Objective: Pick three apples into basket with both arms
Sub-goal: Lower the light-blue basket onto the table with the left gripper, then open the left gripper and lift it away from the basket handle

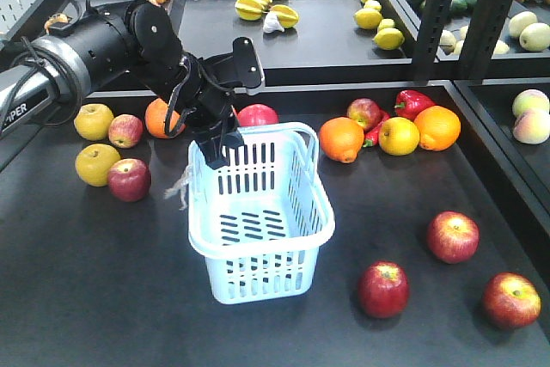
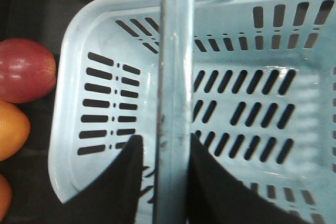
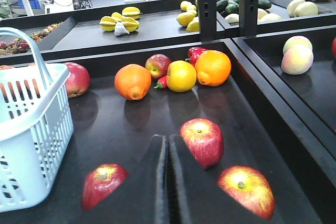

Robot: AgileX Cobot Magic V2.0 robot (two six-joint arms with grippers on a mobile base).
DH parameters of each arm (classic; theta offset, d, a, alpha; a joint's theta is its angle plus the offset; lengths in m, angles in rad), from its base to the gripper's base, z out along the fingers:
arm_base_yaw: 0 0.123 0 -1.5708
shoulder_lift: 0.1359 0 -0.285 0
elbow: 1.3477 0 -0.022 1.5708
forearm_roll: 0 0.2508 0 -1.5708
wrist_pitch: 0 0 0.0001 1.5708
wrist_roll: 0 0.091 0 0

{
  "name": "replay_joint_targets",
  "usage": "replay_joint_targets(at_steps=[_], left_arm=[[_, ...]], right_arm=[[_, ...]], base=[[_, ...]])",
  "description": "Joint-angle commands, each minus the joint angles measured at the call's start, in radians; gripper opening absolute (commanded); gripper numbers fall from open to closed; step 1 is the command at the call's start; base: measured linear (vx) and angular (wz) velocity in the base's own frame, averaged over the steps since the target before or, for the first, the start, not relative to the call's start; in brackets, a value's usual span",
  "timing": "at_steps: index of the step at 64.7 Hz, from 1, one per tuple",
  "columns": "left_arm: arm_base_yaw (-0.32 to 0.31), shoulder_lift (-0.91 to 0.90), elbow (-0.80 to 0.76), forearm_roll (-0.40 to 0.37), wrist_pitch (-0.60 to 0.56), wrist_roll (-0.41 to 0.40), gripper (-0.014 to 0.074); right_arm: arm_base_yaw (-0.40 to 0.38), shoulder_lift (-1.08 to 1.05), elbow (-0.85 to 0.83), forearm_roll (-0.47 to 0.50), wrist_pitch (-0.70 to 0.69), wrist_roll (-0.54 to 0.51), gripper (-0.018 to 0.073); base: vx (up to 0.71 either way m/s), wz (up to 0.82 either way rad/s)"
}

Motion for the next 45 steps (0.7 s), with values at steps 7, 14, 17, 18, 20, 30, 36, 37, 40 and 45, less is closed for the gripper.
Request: replay_joint_targets(at_steps=[7, 14, 17, 18, 20, 30, 36, 37, 40, 45], left_arm=[[0.006, -0.068, -0.033, -0.035, -0.037, -0.039, 0.0395], [0.006, -0.068, -0.033, -0.035, -0.023, -0.072, 0.0454], [0.006, -0.068, -0.033, -0.034, -0.008, -0.093, 0.0463], [0.006, -0.069, -0.033, -0.034, 0.002, -0.096, 0.0463], [0.006, -0.069, -0.033, -0.034, 0.015, -0.102, 0.0463], [0.006, -0.096, -0.033, -0.034, 0.047, -0.137, 0.0463], [0.006, -0.124, -0.037, -0.034, 0.036, -0.146, 0.0463], [0.006, -0.129, -0.037, -0.034, 0.035, -0.15, 0.0463], [0.006, -0.144, -0.037, -0.034, 0.032, -0.159, 0.0463], [0.006, -0.178, -0.037, -0.034, 0.04, -0.191, 0.0461]], right_arm=[[-0.008, -0.004, 0.006, -0.002, -0.073, 0.0, -0.0009], [-0.008, -0.004, 0.006, -0.002, -0.073, 0.0, -0.0009], [-0.008, -0.004, 0.006, -0.002, -0.073, 0.0, -0.0009], [-0.008, -0.004, 0.006, -0.002, -0.073, 0.0, -0.0009], [-0.008, -0.004, 0.006, -0.002, -0.073, 0.0, -0.0009], [-0.008, -0.004, 0.006, -0.002, -0.073, 0.0, -0.0009], [-0.008, -0.004, 0.006, -0.002, -0.073, 0.0, -0.0009], [-0.008, -0.004, 0.006, -0.002, -0.073, 0.0, -0.0009], [-0.008, -0.004, 0.006, -0.002, -0.073, 0.0, -0.0009], [-0.008, -0.004, 0.006, -0.002, -0.073, 0.0, -0.0009]], base=[[0.0, 0.0], [0.0, 0.0], [0.0, 0.0], [0.0, 0.0], [0.0, 0.0], [0.0, 0.0], [0.0, 0.0], [0.0, 0.0], [0.0, 0.0], [0.0, 0.0]])
